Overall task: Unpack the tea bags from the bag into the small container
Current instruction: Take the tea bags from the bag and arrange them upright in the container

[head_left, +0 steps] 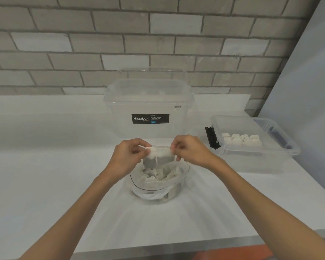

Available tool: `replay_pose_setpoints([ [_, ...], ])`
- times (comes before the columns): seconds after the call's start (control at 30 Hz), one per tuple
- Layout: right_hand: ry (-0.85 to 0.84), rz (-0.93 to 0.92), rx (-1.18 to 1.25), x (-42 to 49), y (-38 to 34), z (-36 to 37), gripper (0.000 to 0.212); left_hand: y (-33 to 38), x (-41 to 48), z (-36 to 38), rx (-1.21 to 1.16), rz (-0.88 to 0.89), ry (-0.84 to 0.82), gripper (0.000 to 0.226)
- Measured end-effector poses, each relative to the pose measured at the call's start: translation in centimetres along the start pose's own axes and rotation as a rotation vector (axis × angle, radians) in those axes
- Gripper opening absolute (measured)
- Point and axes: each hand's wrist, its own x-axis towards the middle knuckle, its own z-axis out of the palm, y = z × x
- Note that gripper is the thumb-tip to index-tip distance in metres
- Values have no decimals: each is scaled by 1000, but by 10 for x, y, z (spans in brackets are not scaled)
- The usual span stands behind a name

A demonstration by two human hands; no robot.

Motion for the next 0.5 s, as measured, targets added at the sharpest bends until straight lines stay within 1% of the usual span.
replay_pose_setpoints([
  [0.1, 48, 88, 264, -6, -2, -12, 6, 3, 2, 0, -27, 4, 8, 16],
  [0.2, 81, 140, 546, -11, -5, -17, 6, 6, 5, 1, -27, 13, 0, 18],
  [0.27, 104, 185, 784, -15, -7, -17, 7, 11, 8, 4, -40, 15, -13, 23],
  [0.3, 114, 218, 915, -17, -7, -16, 7, 14, 9, 7, -62, 18, -24, 23],
  [0.37, 115, 273, 1135, -19, -9, -14, 9, 25, 11, 14, -131, 38, -56, 15],
  [0.43, 98, 305, 1268, -21, -12, -14, 10, 37, 16, 22, -189, 69, -74, 6],
  [0.5, 80, 299, 1308, -23, -15, -19, 9, 48, 23, 30, -218, 119, -58, 10],
])
